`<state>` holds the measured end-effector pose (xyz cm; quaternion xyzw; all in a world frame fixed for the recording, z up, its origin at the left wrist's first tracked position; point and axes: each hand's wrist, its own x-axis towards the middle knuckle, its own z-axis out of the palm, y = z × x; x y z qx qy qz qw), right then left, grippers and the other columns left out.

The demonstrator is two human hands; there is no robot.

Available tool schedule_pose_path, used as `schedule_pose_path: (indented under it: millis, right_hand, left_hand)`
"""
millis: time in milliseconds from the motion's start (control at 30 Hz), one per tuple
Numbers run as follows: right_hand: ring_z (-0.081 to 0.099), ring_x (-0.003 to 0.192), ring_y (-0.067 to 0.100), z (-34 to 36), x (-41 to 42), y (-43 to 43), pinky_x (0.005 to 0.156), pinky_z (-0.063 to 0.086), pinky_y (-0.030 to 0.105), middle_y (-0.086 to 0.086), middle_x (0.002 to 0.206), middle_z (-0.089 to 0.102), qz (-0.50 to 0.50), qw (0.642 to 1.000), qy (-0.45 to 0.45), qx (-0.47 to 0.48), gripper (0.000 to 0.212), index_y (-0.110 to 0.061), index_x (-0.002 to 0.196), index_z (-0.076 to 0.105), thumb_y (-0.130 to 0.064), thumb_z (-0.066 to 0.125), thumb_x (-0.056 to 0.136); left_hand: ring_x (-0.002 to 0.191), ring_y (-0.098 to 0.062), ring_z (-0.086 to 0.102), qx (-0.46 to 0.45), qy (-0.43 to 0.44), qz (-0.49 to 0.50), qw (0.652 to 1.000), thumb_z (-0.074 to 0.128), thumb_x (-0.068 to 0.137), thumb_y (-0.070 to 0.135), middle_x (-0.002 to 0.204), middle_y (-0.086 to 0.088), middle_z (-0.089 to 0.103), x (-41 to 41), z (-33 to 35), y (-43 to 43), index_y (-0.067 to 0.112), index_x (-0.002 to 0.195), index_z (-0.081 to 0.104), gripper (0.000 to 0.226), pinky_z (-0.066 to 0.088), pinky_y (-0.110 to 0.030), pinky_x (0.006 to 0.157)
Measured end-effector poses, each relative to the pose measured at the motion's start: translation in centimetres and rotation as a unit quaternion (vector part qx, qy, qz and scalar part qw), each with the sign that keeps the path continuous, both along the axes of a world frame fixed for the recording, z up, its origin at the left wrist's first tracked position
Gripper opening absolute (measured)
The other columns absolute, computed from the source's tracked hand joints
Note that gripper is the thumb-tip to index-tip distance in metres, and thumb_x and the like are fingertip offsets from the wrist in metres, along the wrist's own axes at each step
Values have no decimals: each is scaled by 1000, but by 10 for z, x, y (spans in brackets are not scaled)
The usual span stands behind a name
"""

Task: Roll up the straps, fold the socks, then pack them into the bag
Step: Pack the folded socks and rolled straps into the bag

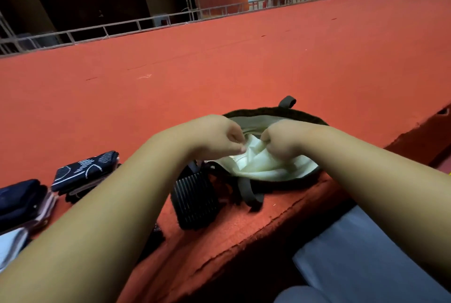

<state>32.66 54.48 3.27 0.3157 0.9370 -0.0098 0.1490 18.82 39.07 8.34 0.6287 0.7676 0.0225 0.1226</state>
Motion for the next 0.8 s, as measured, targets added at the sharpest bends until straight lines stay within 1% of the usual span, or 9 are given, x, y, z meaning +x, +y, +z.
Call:
schedule_pose_path:
  millis: [67,133,200,333,500,567,667,733,800]
  right_hand:
    - [66,103,28,6,1,-20,89,55,37,2,113,72,6,998,58,-4,29,-22,113,72,-23,48,97]
    - [66,112,29,15,2,-42,96,57,43,0,122,72,7,993,119,-15,36,-26,121,72,-29,47,95]
    - [65,114,27,25,3,-66,96,57,45,-3,124,71,12,984,173,-30,38,-31,123,72,-31,47,95]
    - [67,110,25,36,-3,-115,93,56,38,0,117,76,51,968,242,-50,34,-27,114,77,-25,50,95]
    - [70,95,14,32,-14,-180,86,56,31,-7,99,77,52,950,270,-147,28,-30,106,80,-27,54,96]
    - [74,82,13,25,-21,-204,75,58,31,-6,88,78,29,933,292,-210,27,-27,101,79,-25,53,96]
    - [79,69,19,13,-33,-238,68,68,44,0,84,80,-28,891,325,-317,24,-19,96,75,-20,51,96]
    - [80,72,28,1,-43,-255,69,67,54,8,88,80,-66,876,323,-351,24,-10,99,73,-22,52,97]
    - [80,75,35,-13,-52,-274,73,66,57,21,97,77,-110,861,308,-391,30,3,107,66,-24,54,101]
  left_hand:
    - [102,-14,72,54,-26,31,998,66,101,40,109,15,76,-7,16,-28,31,118,76,22,56,-31,93]
    - [102,-15,71,91,-19,69,993,65,102,35,107,10,78,-18,25,-59,28,117,77,20,54,-31,93]
    - [103,-17,71,106,-13,114,988,65,102,33,106,6,78,-33,27,-94,26,117,77,20,54,-33,95]
    - [107,-19,70,105,-2,207,973,65,102,31,110,4,78,-56,18,-165,27,115,77,19,52,-33,98]
    - [115,-21,68,95,1,279,956,67,100,28,123,0,75,-57,-6,-231,22,122,73,24,51,-33,100]
    - [123,-20,64,74,-8,287,955,71,97,38,134,1,70,-56,-18,-245,23,134,66,40,49,-33,103]
    - [130,-18,60,43,-41,270,961,74,95,46,145,2,62,-58,-34,-257,21,149,54,63,47,-32,106]
    - [126,-18,62,28,-53,264,963,73,96,46,144,0,63,-65,-44,-261,19,148,55,61,49,-33,105]
    - [119,-19,65,19,-58,259,964,74,94,47,137,-1,66,-70,-51,-264,19,141,59,57,52,-34,101]
